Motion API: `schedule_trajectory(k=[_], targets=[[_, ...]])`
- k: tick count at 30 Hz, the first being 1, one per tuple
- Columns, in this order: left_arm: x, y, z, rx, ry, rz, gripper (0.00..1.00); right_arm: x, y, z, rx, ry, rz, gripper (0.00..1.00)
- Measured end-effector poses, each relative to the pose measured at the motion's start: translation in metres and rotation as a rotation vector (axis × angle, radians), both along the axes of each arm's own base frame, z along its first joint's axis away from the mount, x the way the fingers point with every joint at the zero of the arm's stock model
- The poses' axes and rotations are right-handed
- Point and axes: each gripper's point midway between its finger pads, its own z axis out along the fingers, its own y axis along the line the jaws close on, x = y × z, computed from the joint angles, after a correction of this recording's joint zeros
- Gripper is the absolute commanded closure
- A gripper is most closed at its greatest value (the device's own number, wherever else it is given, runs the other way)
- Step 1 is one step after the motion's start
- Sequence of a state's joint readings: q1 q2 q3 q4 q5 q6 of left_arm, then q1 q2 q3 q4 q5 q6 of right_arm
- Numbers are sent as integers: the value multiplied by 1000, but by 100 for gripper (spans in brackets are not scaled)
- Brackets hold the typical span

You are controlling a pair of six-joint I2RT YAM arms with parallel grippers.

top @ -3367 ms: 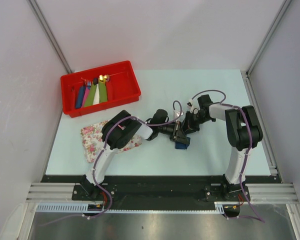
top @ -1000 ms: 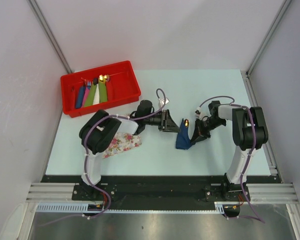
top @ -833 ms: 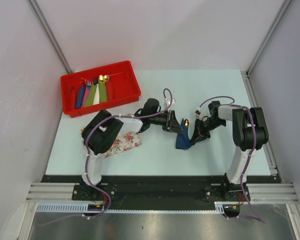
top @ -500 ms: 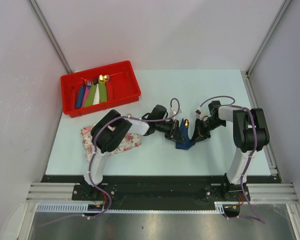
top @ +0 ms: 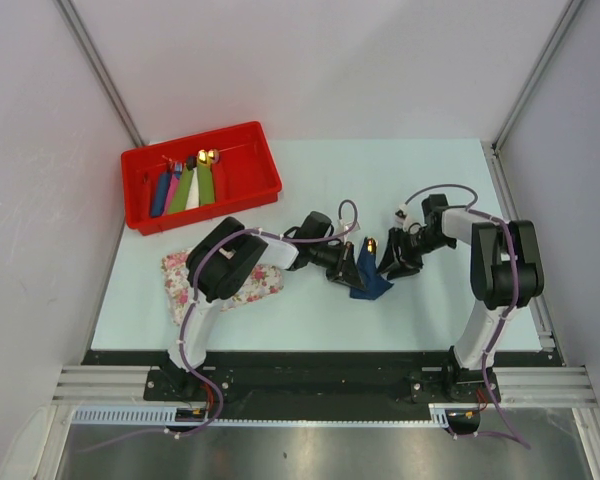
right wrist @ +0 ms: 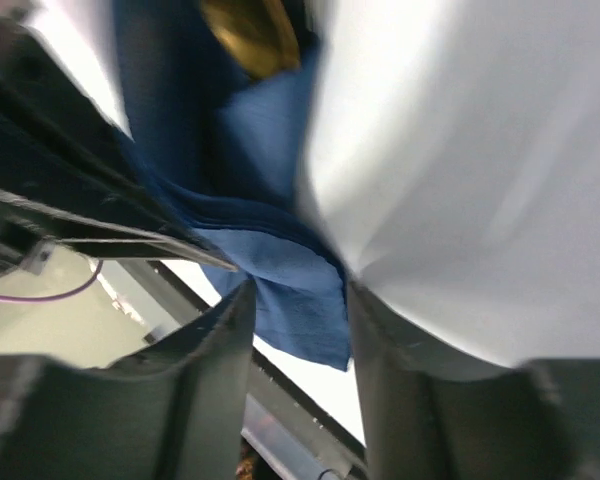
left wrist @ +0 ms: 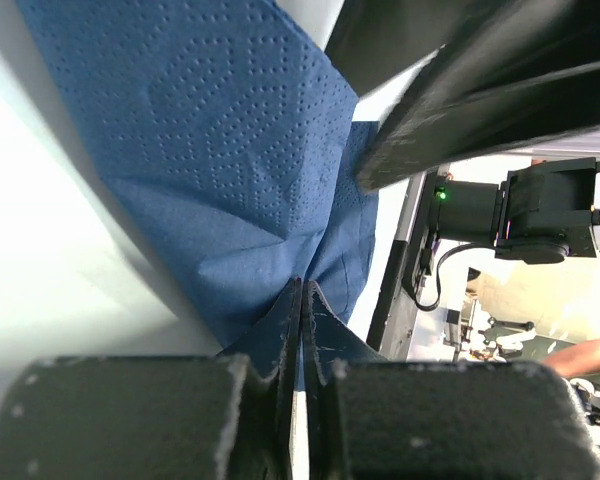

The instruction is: Place the utensils on the paper napkin and roll it up

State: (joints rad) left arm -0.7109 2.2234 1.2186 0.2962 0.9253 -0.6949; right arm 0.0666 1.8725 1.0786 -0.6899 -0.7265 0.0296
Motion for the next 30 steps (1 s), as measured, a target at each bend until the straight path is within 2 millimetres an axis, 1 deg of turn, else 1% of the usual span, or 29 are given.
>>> schedule_trajectory(k=[2,4,7,8,10,11,13,14,16,19,21,25,27,30], targets=[[0,0,0,0,0,0,96,9,1,7,12,-38,-2,42],[0,0,0,0,0,0,96,20,4,15,29,-79,-1,42],[0,0,0,-1,1,-2,96,32,8,21,37,-131,8,45],[0,0,0,-2,1,-2,96,34,10,22,38,-140,13,50],[0,0,0,-2,1,-2,96,34,15,21,33,-153,32,57],[0,0,0,-3,1,-2,96,32,20,20,28,-154,46,63],[0,0,1,-5,0,-2,96,29,23,15,11,-152,66,69],[0,0,1,-6,0,-2,96,28,25,11,-2,-147,79,74],[1,0,1,-8,-1,-2,96,26,25,3,-29,-139,91,84],[1,1,1,-21,-7,-3,95,24,20,-7,-69,-125,83,90],[1,1,2,-34,-12,-3,94,23,18,-11,-78,-126,85,92],[2,2,3,-62,-35,-2,91,23,19,-13,-78,-125,86,90],[3,2,6,-73,-46,1,89,23,19,-13,-75,-123,85,90],[4,-2,10,-85,-63,3,88,23,20,-13,-70,-120,86,90]])
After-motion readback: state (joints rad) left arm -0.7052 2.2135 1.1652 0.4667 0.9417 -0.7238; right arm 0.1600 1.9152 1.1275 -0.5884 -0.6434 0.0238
